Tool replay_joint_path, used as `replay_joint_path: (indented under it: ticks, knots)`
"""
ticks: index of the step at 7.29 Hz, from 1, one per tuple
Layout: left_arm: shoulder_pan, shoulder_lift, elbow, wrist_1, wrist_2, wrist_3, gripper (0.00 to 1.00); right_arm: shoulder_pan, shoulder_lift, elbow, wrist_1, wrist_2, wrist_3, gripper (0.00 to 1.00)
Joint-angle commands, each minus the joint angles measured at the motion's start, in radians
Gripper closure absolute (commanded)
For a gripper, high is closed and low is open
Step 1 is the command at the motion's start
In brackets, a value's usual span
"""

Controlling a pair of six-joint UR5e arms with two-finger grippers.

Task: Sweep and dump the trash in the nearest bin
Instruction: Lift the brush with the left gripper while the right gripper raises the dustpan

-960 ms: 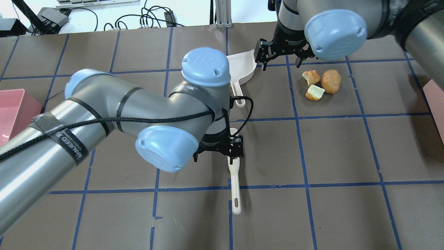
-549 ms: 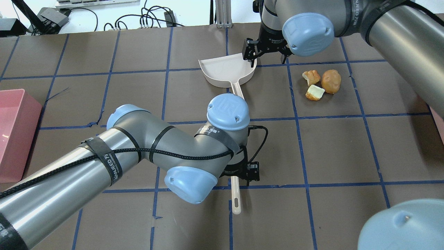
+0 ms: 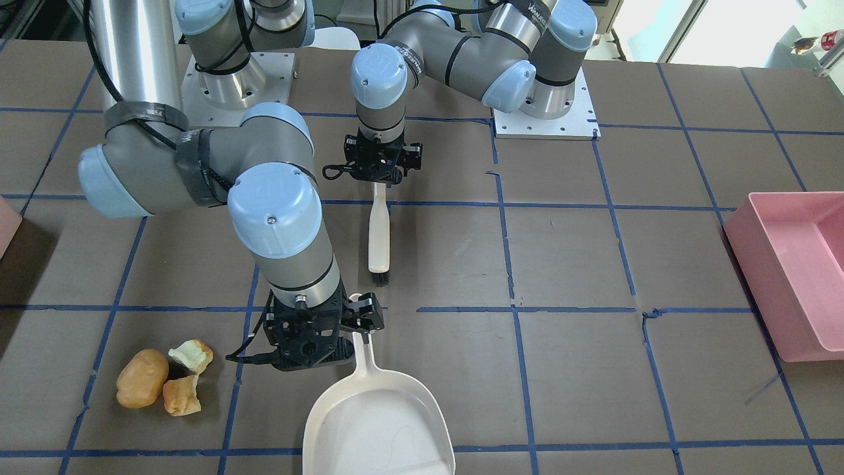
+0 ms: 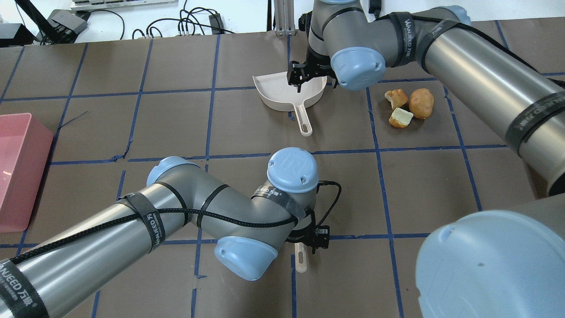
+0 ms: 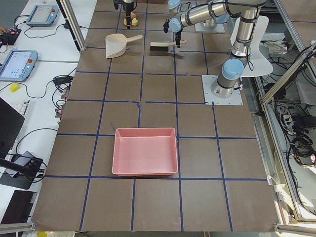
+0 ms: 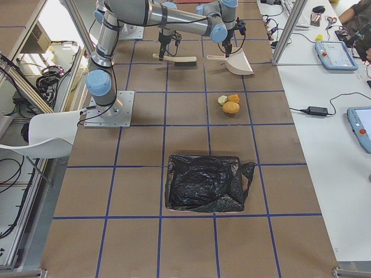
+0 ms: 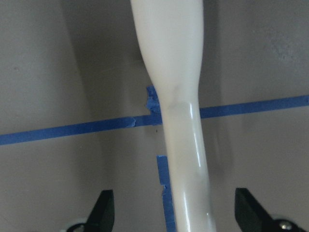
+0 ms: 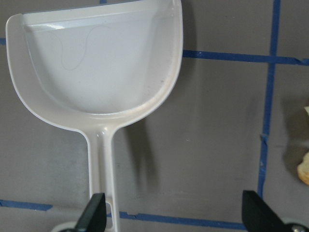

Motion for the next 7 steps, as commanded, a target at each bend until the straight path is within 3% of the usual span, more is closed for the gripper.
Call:
replay_joint_path:
  ticks: [1, 4, 6, 7]
  knots:
    - [-0.008, -0.009, 0.0, 0.001, 0.003, 0.001, 0.35, 0.011, 0.022, 0.039, -0.025, 0.008, -0.037, 0.02]
    - [-0.008, -0.01, 0.0, 0.003, 0.003, -0.001, 0.7, 0.014, 0.022, 0.128, -0.096, 0.011, -0.082, 0.0]
    - [-0.008, -0.009, 0.0, 0.003, 0.002, -0.001, 0.95, 0.017, 0.021, 0.138, -0.094, 0.013, -0.073, 0.0]
    - [-0.008, -0.006, 0.002, 0.003, 0.003, -0.001, 0.99, 0.017, 0.021, 0.139, -0.094, 0.013, -0.074, 0.0]
